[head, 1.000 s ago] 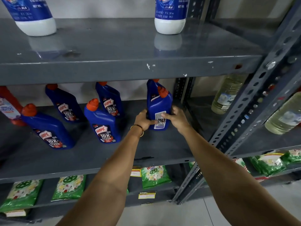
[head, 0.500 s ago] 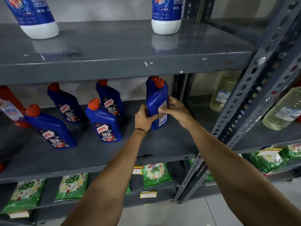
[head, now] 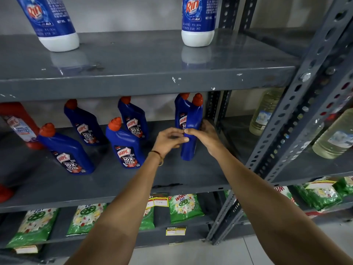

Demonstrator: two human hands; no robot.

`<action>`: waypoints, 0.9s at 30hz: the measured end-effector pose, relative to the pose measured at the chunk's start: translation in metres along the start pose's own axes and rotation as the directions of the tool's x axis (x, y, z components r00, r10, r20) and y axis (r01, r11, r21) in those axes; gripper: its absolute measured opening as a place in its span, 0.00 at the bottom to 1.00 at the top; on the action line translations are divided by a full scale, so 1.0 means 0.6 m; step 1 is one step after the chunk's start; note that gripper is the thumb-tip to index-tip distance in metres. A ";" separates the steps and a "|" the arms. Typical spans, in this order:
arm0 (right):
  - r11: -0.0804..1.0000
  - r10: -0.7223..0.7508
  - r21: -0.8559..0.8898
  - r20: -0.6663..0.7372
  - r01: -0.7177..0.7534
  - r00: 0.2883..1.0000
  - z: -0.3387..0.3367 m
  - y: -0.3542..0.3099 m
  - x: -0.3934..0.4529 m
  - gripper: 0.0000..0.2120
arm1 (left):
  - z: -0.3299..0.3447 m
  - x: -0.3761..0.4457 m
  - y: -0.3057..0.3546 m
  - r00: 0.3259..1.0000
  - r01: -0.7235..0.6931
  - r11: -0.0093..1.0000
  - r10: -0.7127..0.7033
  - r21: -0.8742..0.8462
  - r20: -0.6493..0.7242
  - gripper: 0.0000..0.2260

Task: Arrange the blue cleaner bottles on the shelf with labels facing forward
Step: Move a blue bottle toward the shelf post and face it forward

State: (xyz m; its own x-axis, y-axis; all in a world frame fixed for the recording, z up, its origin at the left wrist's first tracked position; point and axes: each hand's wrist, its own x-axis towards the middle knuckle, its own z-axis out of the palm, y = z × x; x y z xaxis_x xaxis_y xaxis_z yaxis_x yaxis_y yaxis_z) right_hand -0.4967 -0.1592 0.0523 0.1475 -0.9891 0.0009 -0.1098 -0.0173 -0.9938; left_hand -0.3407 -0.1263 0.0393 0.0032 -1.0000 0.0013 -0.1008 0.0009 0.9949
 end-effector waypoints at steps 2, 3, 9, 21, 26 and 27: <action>0.994 -0.001 0.110 0.049 -0.004 0.999 -0.006 0.005 -0.006 0.26 | -0.020 0.001 -0.006 0.985 0.150 0.984 -0.141 -0.093 0.100 0.12; 0.987 -0.001 0.163 0.075 -0.011 0.997 -0.008 0.007 -0.008 0.24 | -0.027 0.000 -0.011 0.971 0.214 0.971 -0.200 -0.107 0.130 0.14; 0.935 0.001 0.347 0.196 -0.071 0.981 -0.014 -0.001 -0.008 0.24 | -0.018 -0.010 -0.024 0.882 0.418 0.868 -0.316 -0.269 0.350 0.15; 0.949 -0.006 0.308 0.214 -0.061 0.977 -0.037 0.010 0.005 0.21 | 0.038 0.011 -0.020 0.960 0.280 0.920 -0.262 -0.272 0.102 0.27; 0.981 -0.050 0.190 0.107 0.029 0.993 -0.046 0.027 0.012 0.19 | 0.057 0.020 -0.041 0.961 0.196 0.978 -0.175 0.077 -0.215 0.29; 0.986 -0.046 0.166 0.104 0.028 0.994 -0.048 0.030 0.013 0.20 | 0.059 0.021 -0.046 0.955 0.199 0.968 -0.157 0.150 -0.253 0.30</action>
State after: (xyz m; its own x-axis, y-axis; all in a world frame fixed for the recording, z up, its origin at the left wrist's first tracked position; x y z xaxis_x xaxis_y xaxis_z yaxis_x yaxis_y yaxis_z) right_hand -0.5256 -0.1715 0.0375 0.2536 -0.9667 0.0347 0.0594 -0.0203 -0.9980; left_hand -0.3733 -0.1391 0.0085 0.2705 -0.9539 -0.1298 -0.2458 -0.1987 0.9487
